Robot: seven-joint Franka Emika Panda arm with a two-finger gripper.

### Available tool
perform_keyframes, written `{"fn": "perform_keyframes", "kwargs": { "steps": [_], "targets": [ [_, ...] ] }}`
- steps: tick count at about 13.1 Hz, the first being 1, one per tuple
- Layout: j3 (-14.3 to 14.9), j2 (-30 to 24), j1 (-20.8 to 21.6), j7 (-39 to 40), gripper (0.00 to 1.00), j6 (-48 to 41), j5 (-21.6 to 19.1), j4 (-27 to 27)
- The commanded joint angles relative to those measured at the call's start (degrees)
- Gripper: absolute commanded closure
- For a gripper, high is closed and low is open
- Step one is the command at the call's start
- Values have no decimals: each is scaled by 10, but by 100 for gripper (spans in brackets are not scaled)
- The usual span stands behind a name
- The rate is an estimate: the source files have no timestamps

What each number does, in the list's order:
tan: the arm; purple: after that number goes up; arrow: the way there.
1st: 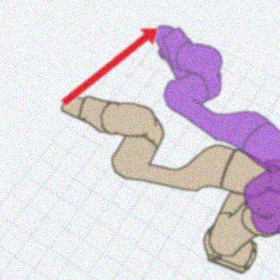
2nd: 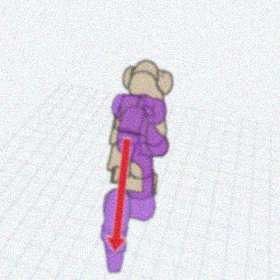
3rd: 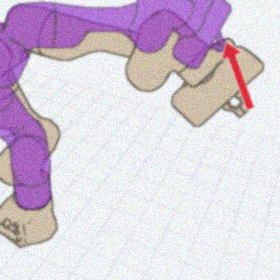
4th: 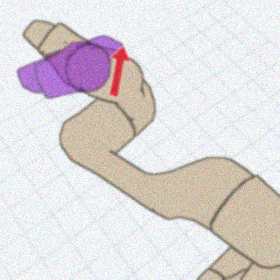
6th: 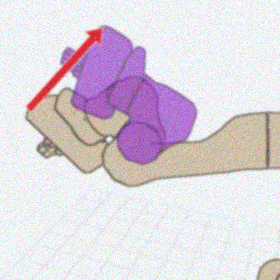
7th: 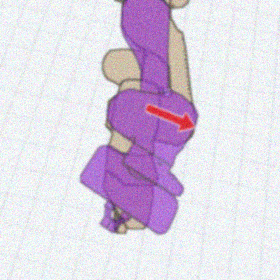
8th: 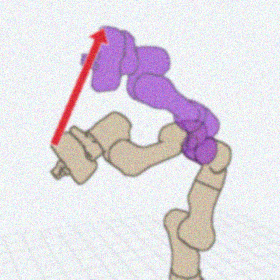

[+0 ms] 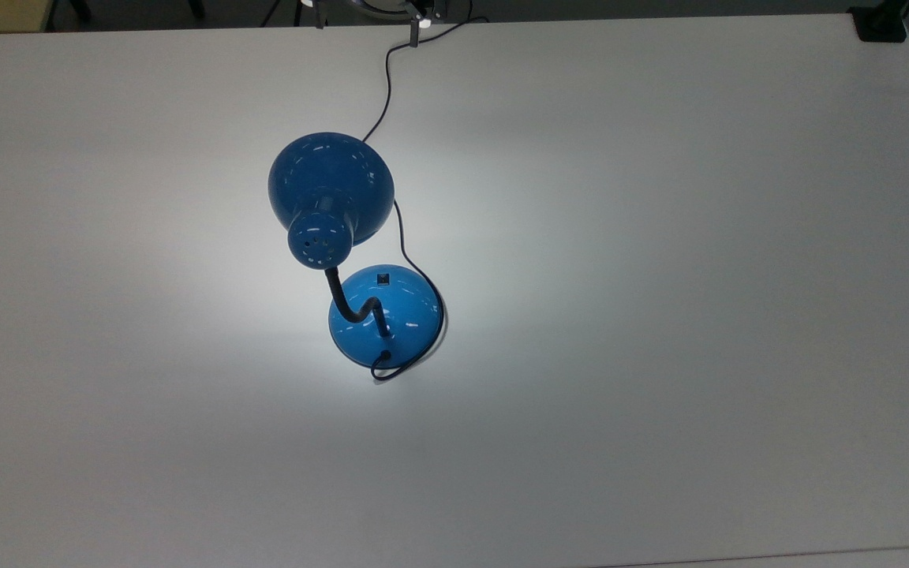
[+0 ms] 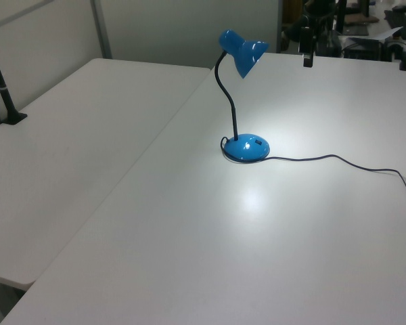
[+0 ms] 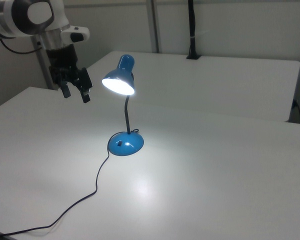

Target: Turn off the lamp

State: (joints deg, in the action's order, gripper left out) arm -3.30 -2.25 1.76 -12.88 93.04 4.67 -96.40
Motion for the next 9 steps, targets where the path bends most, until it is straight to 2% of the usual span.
{"fn": "perform_keyframes", "kwargs": {
  "steps": [1, 6, 7, 9],
  "targets": [
    [9, 2, 3, 23, 0, -18, -4, 17],
    [8, 4, 3, 24, 0, -15, -4, 16],
    [8, 5, 3, 24, 5, -14, -4, 16],
    [8, 4, 3, 62, 57, -14, -7, 15]
  ]
}}
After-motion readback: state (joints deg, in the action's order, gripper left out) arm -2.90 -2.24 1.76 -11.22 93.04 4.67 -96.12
